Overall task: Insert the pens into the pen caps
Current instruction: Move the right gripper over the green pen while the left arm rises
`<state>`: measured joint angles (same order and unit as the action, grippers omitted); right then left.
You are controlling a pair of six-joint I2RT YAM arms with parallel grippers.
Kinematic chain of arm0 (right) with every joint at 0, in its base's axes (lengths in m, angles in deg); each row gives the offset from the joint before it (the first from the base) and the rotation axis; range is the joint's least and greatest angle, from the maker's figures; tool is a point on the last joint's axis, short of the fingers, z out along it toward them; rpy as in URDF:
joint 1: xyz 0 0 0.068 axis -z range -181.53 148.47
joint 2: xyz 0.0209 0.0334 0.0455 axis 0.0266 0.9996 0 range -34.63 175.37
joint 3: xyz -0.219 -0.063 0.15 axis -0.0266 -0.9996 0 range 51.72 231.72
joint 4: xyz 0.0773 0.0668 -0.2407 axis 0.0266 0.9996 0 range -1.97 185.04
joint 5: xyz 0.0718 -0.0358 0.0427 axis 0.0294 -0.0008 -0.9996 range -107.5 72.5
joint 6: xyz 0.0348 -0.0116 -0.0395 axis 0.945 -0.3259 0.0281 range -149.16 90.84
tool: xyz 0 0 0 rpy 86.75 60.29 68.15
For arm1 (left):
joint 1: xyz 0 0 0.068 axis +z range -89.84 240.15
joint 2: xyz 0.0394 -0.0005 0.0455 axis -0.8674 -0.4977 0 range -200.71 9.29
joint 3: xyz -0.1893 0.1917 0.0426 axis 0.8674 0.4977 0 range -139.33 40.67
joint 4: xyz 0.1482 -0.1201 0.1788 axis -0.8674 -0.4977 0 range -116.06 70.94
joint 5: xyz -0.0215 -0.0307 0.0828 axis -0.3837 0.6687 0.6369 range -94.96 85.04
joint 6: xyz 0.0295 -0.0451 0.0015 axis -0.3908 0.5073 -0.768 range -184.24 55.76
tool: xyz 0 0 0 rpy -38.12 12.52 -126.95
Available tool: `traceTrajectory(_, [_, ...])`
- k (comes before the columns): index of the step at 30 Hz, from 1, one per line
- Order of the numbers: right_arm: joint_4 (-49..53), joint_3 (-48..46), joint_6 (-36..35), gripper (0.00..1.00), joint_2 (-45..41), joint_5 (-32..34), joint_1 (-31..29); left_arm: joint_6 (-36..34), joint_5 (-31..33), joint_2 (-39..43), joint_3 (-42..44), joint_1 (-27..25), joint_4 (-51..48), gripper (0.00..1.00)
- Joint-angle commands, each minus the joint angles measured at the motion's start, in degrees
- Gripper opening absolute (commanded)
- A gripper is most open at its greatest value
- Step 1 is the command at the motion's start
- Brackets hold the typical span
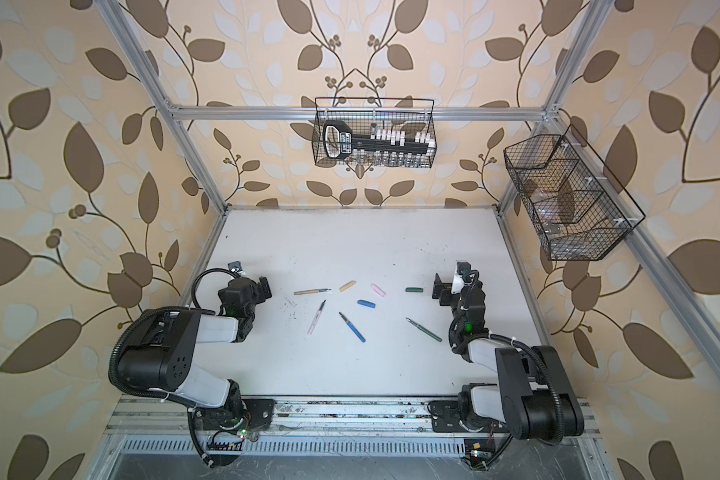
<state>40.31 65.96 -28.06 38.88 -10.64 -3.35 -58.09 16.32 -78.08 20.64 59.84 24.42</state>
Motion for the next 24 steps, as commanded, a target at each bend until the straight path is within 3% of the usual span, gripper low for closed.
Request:
traceTrajectory(1, [12.6,5.2,-0.3,0.92,-4.4,3.3,-2.3,0.1,1.0,3.0,-1.6,0.1,-0.9,0.99])
traceTrajectory(6, [38.7,17.1,1.3,0.87,-11.0,4.9,-8.4,-1.6,0.6,3.8,-3.2,-0.6,-2.7,0.99])
traceTrajectory(8, [48.6,22.0,2.6,0.86,-11.4,3.8,-10.5,-0.2,5.7,7.8,-9.2,-2.2,-17.4,0.99])
traceTrajectory(10, [56.7,25.7,2.6,0.85,-11.2,3.0,-12.9,-0.2,5.3,10.4,-11.5,-2.5,-21.1,0.99])
traceTrajectory(13, [66.7,29.7,3.3,0.85,-10.0,2.2,-15.6,3.4,-0.7,15.8,-12.1,-2.5,-23.4,0.99])
traceTrajectory(16, [75.2,33.1,7.4,0.84,-8.2,0.6,-17.1,7.7,-6.0,20.7,-16.1,-2.6,-32.7,0.99])
traceTrajectory(20, [85.1,36.0,10.4,0.81,-3.9,-4.6,-18.5,11.6,-16.3,25.9,-17.2,-3.4,-37.8,0.99])
traceTrajectory(24, [88.0,35.7,11.1,0.81,-1.0,-4.2,-21.8,14.3,-18.7,31.6,-13.6,-7.0,-37.8,0.99])
